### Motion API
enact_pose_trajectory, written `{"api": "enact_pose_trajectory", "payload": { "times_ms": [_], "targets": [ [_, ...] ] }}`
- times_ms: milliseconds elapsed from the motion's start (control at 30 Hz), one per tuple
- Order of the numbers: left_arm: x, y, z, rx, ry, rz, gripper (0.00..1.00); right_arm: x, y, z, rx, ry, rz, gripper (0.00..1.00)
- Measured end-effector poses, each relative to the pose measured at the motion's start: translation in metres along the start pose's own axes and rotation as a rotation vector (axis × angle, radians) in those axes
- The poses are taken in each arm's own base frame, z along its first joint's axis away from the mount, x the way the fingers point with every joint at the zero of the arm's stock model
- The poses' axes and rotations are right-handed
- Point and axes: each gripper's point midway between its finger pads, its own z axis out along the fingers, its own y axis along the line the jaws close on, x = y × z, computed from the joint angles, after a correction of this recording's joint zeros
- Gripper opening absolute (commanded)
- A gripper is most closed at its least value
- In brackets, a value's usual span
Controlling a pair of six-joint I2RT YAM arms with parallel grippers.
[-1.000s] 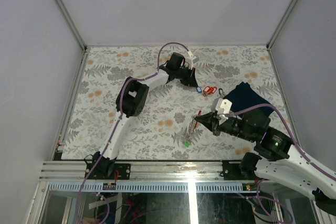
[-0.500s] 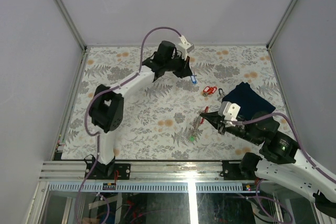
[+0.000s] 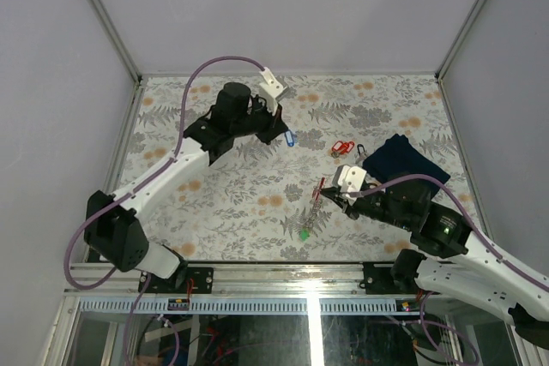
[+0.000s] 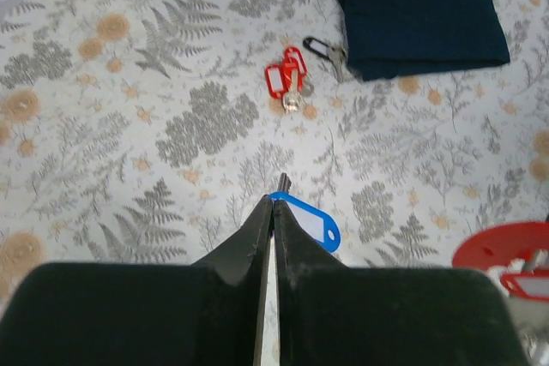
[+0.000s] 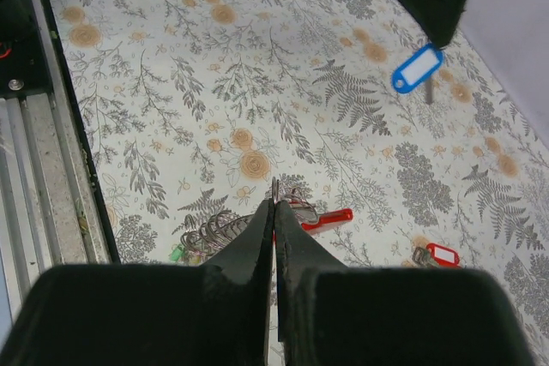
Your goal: Put the keys on the keyring
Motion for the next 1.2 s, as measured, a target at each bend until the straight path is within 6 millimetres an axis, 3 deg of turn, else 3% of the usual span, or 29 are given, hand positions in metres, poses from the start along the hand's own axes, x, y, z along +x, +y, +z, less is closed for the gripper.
{"api": "enact_pose_trajectory", "payload": {
  "times_ms": [100,200,300,500,600,800,1000,1200],
  "targets": [
    [0.015,-0.013,-0.015,0.009,0.024,0.012,0.0,-0.001,-0.001,0.0,0.008,-0.004,-0.001,0.0],
    [0.044,-0.031,-0.022,0.04,0.078,0.01,0.0,-0.002,-0.001,0.0,0.007,-0.008,-0.001,0.0],
    [0.087,-0.054,-0.024,0.091,0.159,-0.033,0.0,-0.003,0.0,-0.003,0.0,-0.016,-0.001,0.0],
    [0.198,-0.095,-0.023,0.145,0.366,-0.191,0.0,-0.001,0.01,-0.011,-0.045,-0.014,0.011,0.0],
    [0.229,-0.102,-0.017,0.137,0.411,-0.255,0.0,0.0,0.014,-0.011,-0.062,-0.014,0.02,0.0],
    [0.256,-0.089,-0.003,0.054,0.397,-0.331,0.01,0.006,0.02,-0.008,-0.089,0.005,0.033,0.0],
    [0.263,-0.082,0.005,0.005,0.368,-0.365,0.25,0.013,0.021,-0.005,-0.095,0.023,0.039,0.0],
    [0.257,-0.075,0.007,-0.035,0.34,-0.374,0.31,0.018,0.023,-0.004,-0.098,0.034,0.042,0.0]
  ]
}}
